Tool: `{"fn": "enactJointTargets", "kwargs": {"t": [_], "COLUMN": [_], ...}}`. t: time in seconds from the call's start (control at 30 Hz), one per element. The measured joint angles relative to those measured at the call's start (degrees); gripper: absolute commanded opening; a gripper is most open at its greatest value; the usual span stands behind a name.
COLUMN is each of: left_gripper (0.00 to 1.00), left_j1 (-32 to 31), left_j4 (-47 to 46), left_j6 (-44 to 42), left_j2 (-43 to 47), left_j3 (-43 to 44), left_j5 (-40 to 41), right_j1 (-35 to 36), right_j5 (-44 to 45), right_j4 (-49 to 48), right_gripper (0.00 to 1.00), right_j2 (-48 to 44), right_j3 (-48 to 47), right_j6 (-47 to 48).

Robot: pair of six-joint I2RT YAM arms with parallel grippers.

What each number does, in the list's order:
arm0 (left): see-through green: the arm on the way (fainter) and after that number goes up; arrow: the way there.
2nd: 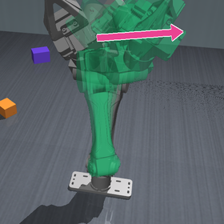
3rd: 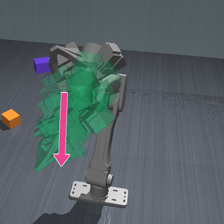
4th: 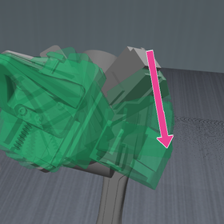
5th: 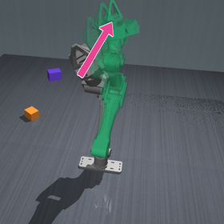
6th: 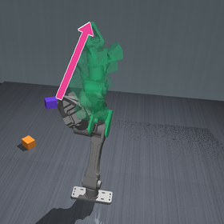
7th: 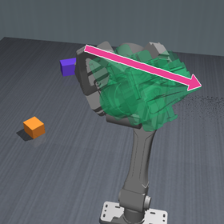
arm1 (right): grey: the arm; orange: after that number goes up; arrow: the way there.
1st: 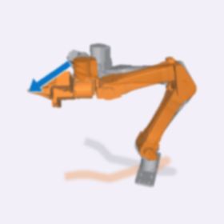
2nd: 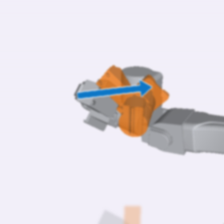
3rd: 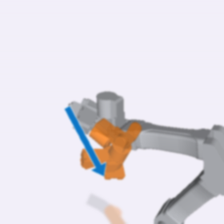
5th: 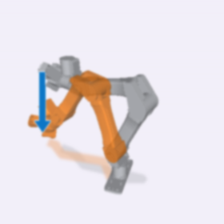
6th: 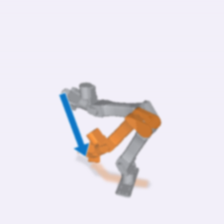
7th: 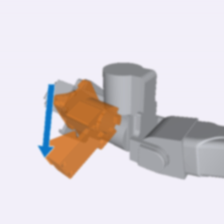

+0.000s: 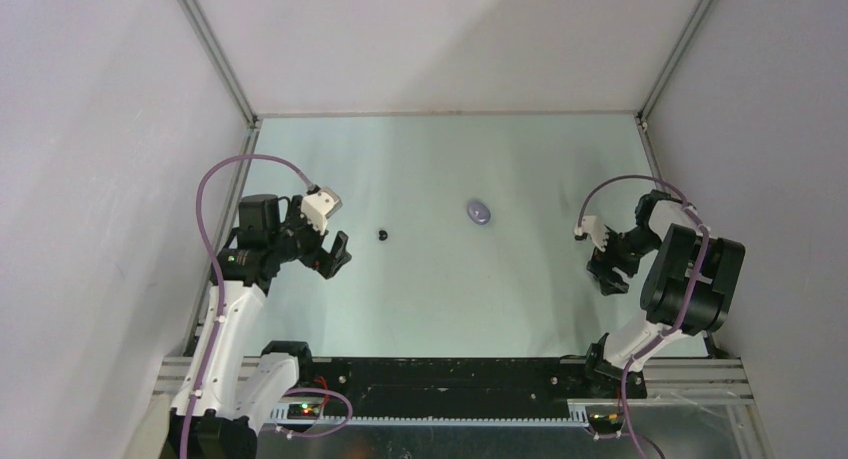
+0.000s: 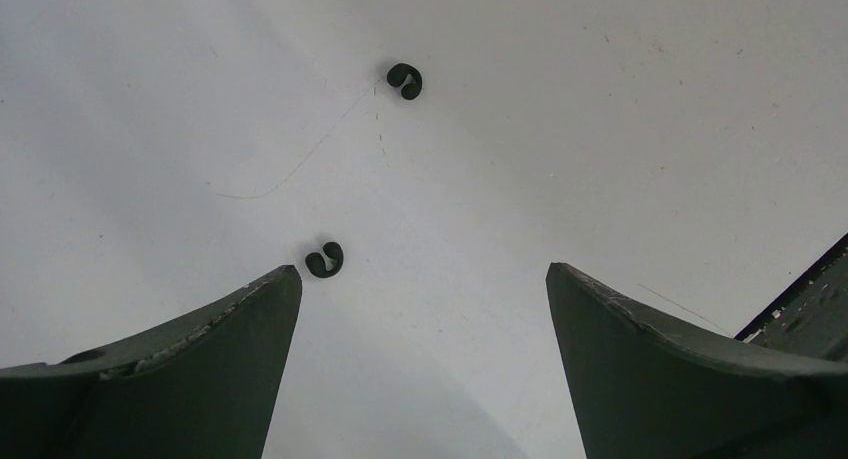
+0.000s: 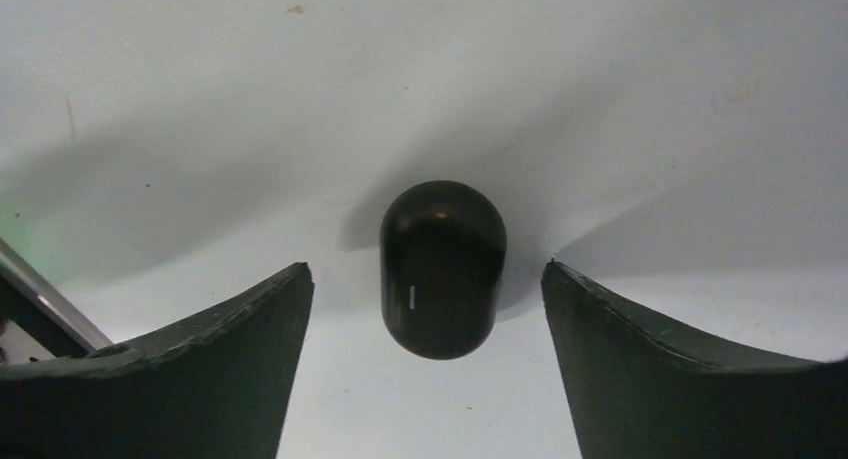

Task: Insert the wireless bluetooth earbuds into the charging case
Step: Move the charging case to the center of the board.

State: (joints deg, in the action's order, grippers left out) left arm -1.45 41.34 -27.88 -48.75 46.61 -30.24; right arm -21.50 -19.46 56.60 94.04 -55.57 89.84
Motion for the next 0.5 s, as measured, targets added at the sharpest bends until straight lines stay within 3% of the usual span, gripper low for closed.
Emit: {"fn": "enactJointTargets", "kwargs": {"t": [0.13,0.27,0.5], "left_gripper": [0.99,1.00,0.99], "left_j1": [0.00,0.00,0.00], "left_j4": [0.00,0.02,0.02], "left_j6": [0.00,0.00,0.00], "left_j2": [-0.02,-0.15,-0.26], "left_j3": [0.00,0.00,0.00], "left_j5": [0.00,0.00,0.00], "right_j1": [0.44,1.27,8.96], "right_j5": [0.31,0.63,1.38], "right_j4": [-2.01,-3.41,-4.17], "right_gripper": [0.60,0.48,0.40], "right_j2": [0.33,0.44,-0.92], "right_j3": [-0.07,-0.04,0.22], "right_j6": [-1.81,-3.89,-11.41]}}
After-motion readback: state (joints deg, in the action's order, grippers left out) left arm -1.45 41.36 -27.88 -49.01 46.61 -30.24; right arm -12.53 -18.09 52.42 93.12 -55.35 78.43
